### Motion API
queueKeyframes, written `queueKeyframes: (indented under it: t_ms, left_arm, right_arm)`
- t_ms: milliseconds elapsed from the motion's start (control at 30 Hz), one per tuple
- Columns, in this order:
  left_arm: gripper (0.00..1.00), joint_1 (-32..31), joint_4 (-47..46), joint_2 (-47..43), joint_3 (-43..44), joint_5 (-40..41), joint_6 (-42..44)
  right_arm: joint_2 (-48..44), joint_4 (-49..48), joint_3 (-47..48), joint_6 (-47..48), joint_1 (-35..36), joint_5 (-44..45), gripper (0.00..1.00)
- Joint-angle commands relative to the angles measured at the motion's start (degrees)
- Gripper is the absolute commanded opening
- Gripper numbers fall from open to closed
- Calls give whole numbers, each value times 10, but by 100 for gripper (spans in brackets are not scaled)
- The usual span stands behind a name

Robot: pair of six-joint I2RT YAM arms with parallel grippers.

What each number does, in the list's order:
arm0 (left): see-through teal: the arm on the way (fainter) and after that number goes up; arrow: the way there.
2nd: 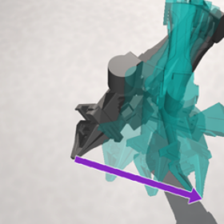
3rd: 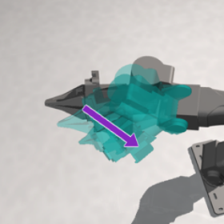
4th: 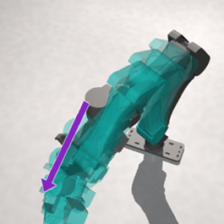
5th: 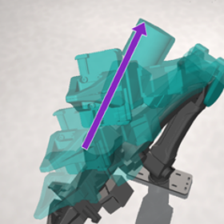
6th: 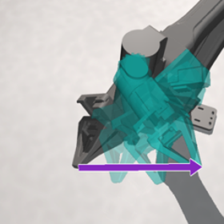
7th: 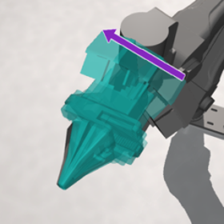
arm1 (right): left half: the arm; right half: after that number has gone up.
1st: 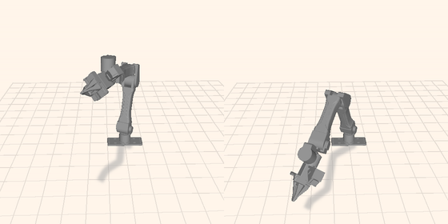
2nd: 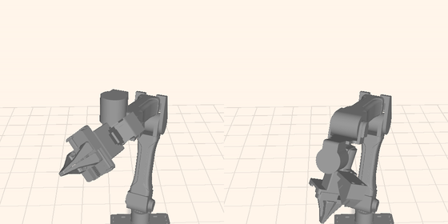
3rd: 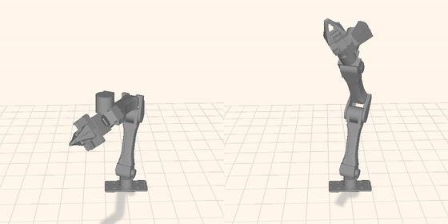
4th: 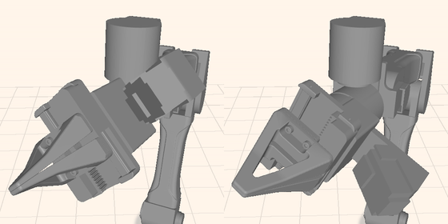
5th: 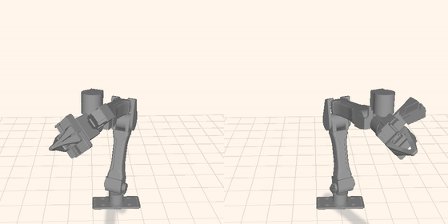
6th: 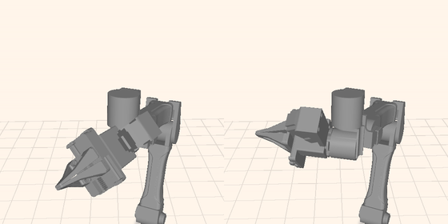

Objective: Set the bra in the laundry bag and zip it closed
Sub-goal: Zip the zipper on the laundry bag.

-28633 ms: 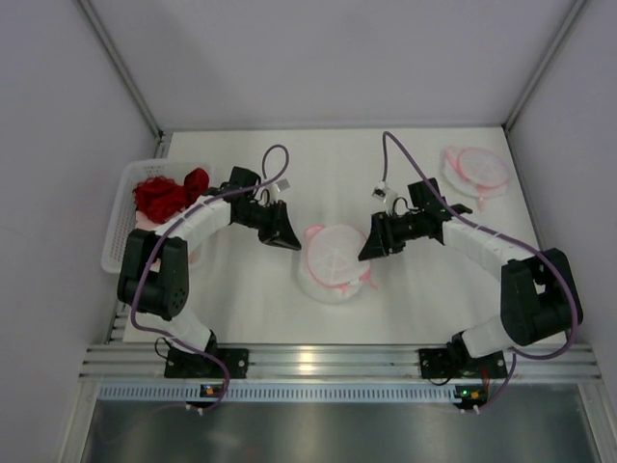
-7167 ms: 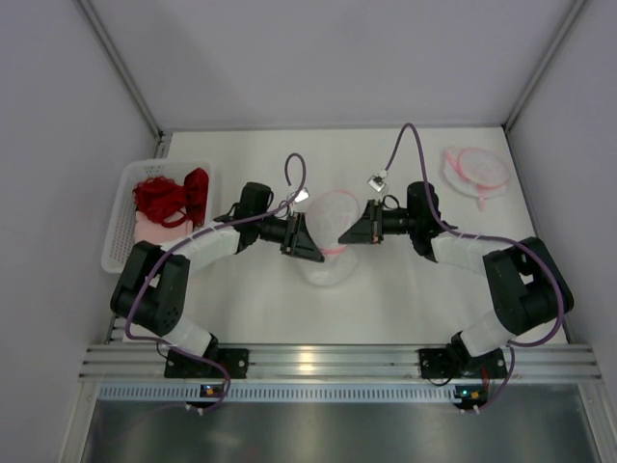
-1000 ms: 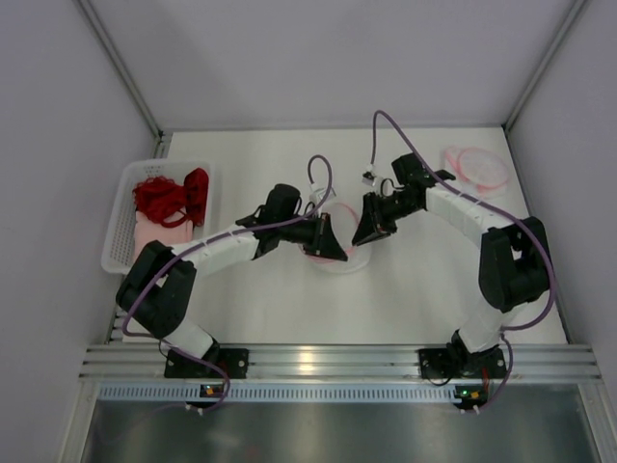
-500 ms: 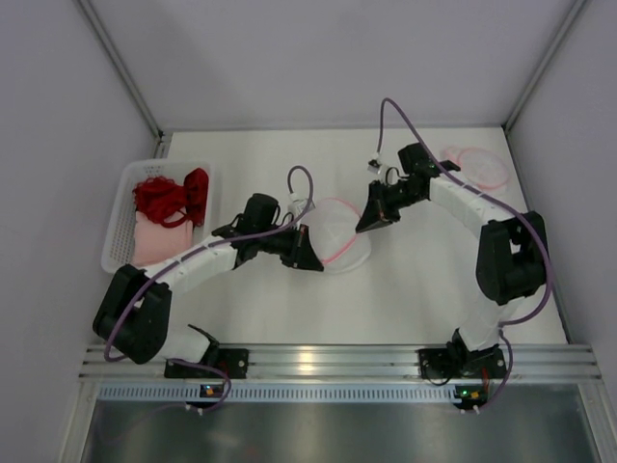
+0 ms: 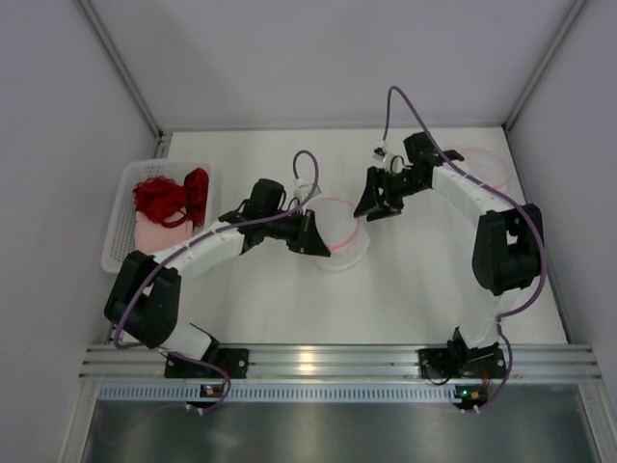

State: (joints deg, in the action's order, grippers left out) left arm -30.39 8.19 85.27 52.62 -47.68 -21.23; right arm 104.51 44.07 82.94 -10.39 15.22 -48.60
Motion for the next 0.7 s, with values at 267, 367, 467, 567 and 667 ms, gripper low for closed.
queueKeyframes:
  t_ms: [267, 367, 467, 567, 667]
  left_arm:
    - [0, -10, -97, 59, 74, -10, -74]
    - [0, -16, -101, 72, 83, -6, -78]
    - [0, -16, -114, 74, 83, -3, -87]
    - [0, -16, -115, 73, 80, -6, -89]
    - [0, -16, -115, 61, 66, -11, -85]
  right_arm:
    - [-57, 16, -20, -15, 13, -47, 63]
    - [-48, 7, -25, -24, 34, -48, 62]
    - [-35, 8, -16, -24, 52, -43, 60]
    - [-24, 14, -2, -24, 56, -37, 49]
    - [-13, 24, 15, -17, 57, -23, 29]
